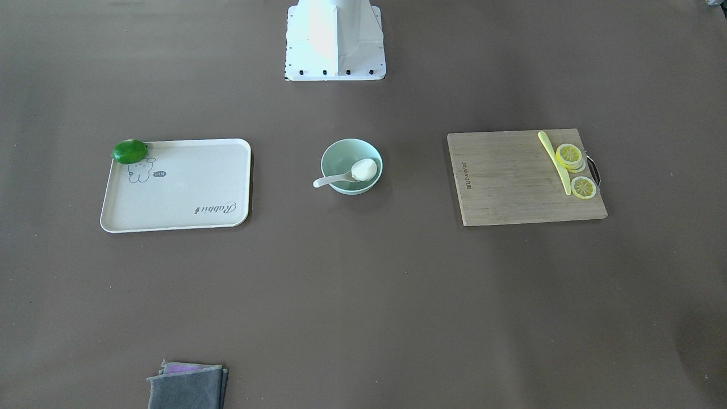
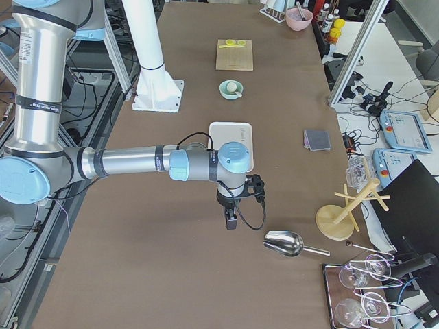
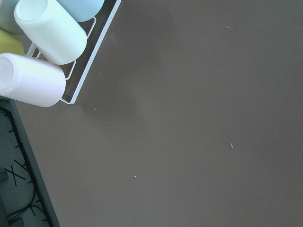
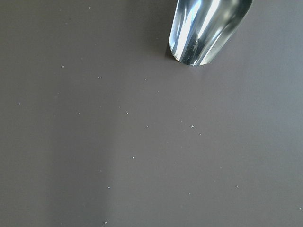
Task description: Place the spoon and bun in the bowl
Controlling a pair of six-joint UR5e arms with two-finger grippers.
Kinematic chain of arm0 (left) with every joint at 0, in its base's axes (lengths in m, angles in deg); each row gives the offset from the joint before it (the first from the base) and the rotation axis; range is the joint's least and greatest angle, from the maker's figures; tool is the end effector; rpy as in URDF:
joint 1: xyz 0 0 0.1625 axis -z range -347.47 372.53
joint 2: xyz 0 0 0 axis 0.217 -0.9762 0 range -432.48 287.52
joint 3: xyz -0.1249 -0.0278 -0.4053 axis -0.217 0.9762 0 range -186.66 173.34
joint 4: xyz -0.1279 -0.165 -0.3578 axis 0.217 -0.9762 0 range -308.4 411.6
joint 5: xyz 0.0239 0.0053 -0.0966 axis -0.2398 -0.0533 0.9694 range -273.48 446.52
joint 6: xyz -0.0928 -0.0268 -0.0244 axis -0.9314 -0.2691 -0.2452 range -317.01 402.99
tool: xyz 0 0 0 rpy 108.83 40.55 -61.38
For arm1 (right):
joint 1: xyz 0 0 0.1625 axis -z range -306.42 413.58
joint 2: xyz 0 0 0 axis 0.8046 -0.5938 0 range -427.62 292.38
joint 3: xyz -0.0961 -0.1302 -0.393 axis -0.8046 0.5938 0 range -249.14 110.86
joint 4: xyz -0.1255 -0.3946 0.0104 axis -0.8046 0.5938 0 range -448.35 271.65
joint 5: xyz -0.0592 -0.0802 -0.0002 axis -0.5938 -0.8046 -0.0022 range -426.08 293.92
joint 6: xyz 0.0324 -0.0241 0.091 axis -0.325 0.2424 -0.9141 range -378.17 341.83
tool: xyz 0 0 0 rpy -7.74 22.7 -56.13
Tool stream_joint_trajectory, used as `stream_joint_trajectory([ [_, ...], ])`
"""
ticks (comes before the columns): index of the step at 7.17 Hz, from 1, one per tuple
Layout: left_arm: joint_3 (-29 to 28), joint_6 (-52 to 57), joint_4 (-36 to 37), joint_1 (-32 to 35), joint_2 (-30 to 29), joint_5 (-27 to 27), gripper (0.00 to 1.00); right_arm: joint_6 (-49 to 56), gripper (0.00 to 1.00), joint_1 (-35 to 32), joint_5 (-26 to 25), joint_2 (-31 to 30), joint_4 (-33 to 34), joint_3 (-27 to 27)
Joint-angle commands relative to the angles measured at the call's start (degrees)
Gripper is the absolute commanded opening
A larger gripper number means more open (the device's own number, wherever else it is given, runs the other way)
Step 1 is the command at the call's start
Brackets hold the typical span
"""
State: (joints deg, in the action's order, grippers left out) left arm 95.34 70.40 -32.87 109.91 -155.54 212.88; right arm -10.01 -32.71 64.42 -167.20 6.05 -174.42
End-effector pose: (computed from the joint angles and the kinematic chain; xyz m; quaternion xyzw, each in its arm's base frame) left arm -0.1300 -0.4251 0.6309 0.0895 0.2989 0.1640 0.9358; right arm 0.0412 -0.4244 0.6161 0.0241 -0.3454 -0.1010 0.9327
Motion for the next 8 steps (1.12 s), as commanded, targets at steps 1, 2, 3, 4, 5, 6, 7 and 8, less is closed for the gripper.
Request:
stream_joint_trajectory([
  [1,0.04,0.01,0.0,0.0,0.0,0.04,1.0,0.01,1.0,0.15,0.19,0.0,-0.01,-0.01],
  [2,0.04,-0.08,0.0,0.0,0.0,0.04,1.0,0.01,1.0,0.24,0.19,0.0,-0.01,-0.01],
  [3,0.13,0.01,0.0,0.0,0.0,0.04,1.0,0.01,1.0,0.41,0.19,-0.08,-0.01,-0.01],
  [4,0.04,-0.08,0.0,0.0,0.0,0.04,1.0,0.01,1.0,0.59,0.19,0.0,-0.01,-0.01],
  [5,0.04,0.01,-0.09,0.0,0.35,0.04,1.0,0.01,1.0,0.59,0.19,0.0,-0.01,-0.01],
  [6,0.13,0.01,-0.17,-0.09,0.7,0.12,1.0,0.01,1.0,0.76,0.19,0.0,-0.01,-0.09],
  [7,0.13,-0.08,-0.17,-0.09,0.71,0.12,1.0,0.01,1.0,0.76,0.28,0.0,-0.01,-0.09],
  [8,0.13,-0.08,-0.17,-0.09,0.8,0.12,1.0,0.01,1.0,0.76,0.19,0.0,-0.01,-0.09],
])
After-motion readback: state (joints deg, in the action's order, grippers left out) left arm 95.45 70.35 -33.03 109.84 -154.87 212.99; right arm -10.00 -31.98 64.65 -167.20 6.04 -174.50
